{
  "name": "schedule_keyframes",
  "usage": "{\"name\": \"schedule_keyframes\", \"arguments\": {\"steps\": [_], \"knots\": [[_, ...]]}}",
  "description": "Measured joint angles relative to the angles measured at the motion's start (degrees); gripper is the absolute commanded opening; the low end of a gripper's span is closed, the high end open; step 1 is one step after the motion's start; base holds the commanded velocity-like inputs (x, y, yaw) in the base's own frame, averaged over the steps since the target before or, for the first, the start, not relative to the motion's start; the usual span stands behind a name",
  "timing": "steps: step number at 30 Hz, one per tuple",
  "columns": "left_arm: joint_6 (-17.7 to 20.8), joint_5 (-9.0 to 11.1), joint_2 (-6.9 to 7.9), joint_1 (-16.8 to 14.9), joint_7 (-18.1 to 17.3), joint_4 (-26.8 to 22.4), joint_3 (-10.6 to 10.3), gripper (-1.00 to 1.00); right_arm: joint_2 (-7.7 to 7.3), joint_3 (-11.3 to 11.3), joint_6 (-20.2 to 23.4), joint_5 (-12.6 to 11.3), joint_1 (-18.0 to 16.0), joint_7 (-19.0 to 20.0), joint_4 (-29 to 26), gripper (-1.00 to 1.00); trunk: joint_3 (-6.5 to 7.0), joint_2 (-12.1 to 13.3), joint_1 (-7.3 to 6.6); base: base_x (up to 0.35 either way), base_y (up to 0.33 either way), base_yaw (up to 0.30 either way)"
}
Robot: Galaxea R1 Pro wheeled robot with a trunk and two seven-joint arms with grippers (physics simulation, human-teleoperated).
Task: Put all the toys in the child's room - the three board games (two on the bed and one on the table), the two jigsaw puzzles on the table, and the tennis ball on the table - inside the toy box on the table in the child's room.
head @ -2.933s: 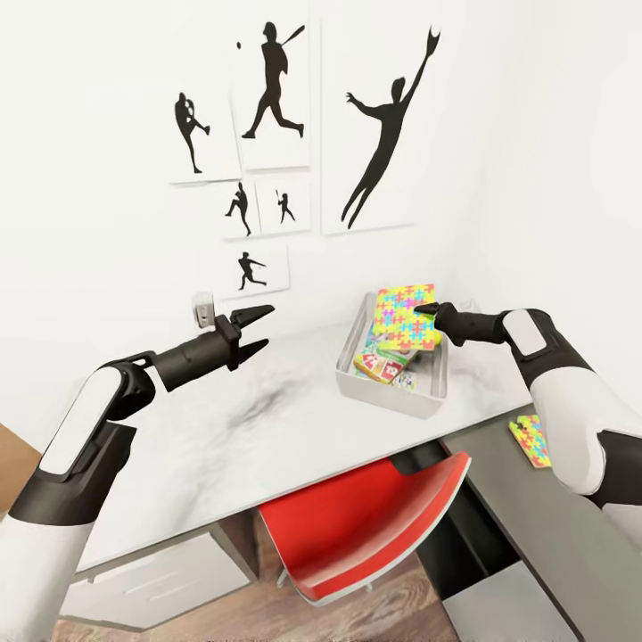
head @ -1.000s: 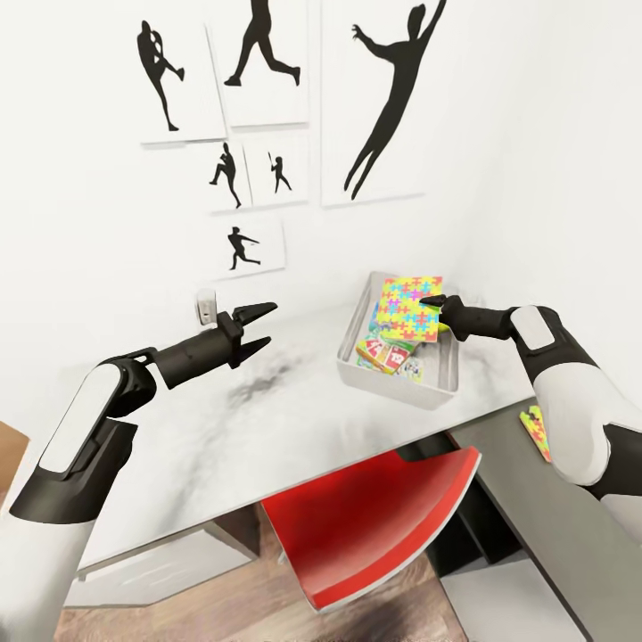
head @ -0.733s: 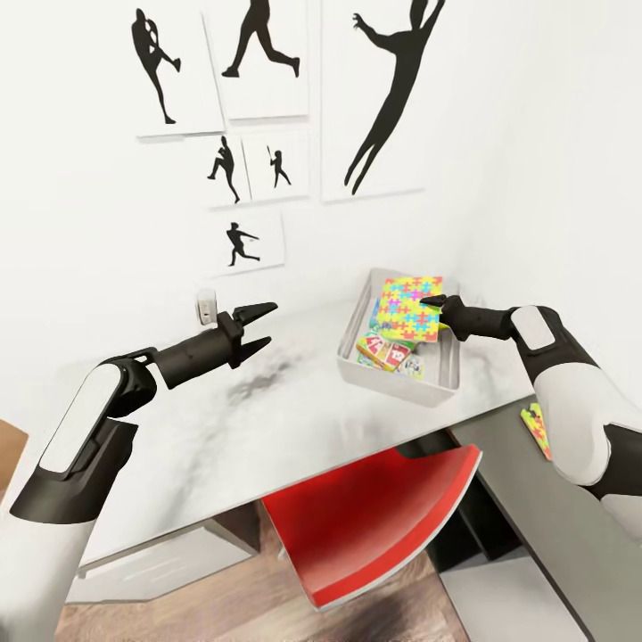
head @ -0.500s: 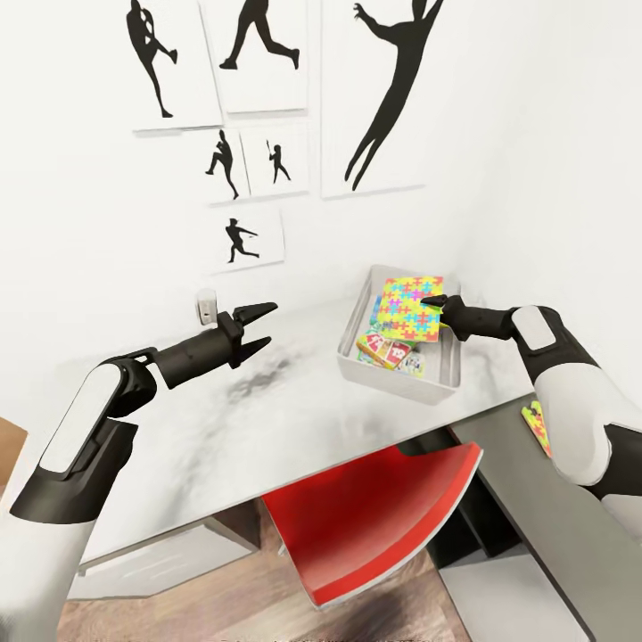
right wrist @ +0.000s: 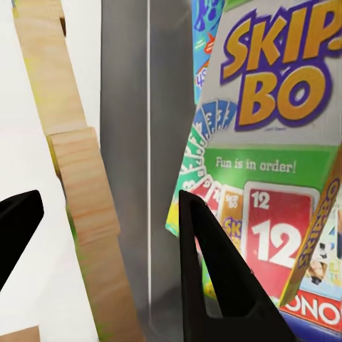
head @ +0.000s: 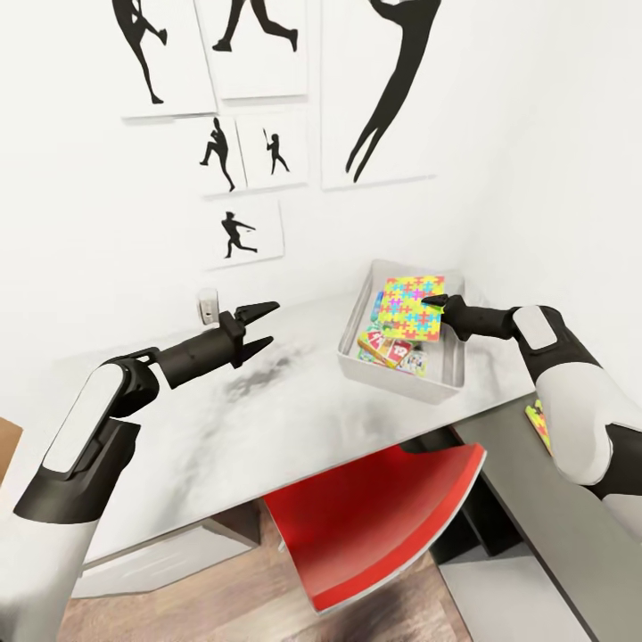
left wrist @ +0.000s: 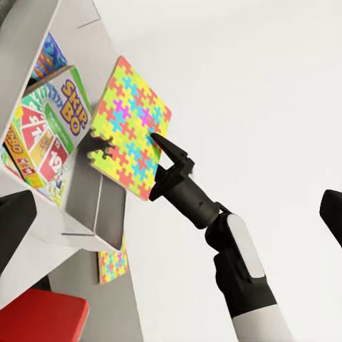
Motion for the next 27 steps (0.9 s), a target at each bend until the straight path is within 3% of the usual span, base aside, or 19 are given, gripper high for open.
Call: {"name": "schedule_keyframes", "arguments": {"steps": [18, 27], "knots": [[0.0, 0.01, -0.23, -0.18, 0.02, 0.0, -0.05, 1.0, 0.01, 0.08, -0.08, -0.02, -0.73, 0.01, -1.08, -1.0, -1.11, -0.01, 0.0, 0.014, 0.0, 0.0], [0.03, 0.01, -0.38, -0.25, -0.08, 0.0, -0.06, 1.0, -0.25, 0.08, 0.01, -0.17, -3.27, -0.36, -0.47, -1.0, -1.17, -0.01, 0.0, 0.001, 0.0, 0.0]]}}
